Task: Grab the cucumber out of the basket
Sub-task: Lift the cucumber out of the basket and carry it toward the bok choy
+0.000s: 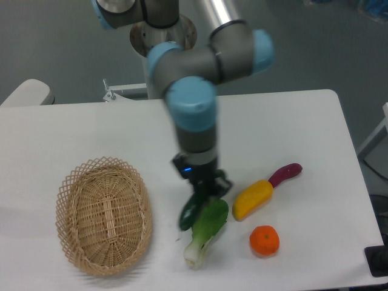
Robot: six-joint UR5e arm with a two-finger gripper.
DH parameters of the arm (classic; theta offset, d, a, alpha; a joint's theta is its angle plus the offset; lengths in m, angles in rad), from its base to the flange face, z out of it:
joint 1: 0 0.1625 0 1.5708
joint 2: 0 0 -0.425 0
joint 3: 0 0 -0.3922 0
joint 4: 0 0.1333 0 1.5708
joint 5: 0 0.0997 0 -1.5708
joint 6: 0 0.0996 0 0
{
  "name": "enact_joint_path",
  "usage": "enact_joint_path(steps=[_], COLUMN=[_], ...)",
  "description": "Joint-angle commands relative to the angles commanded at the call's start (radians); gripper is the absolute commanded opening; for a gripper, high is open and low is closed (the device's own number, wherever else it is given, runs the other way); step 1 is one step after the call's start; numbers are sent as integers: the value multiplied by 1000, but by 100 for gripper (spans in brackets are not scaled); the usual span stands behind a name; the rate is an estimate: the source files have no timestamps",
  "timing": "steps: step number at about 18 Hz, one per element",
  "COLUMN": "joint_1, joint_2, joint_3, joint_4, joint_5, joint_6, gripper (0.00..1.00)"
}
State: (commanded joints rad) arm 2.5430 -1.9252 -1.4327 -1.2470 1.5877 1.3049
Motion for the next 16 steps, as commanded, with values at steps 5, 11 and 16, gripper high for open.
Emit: enact_joint_path(steps=[5,11,16], joint_1=[80,108,109], joint_2=[6,-3,-1], joint_3=[2,3,3], joint_4=[-12,-3,-3], joint_5=[5,0,-2], joint_6=[140,185,186], gripper=[21,21,21])
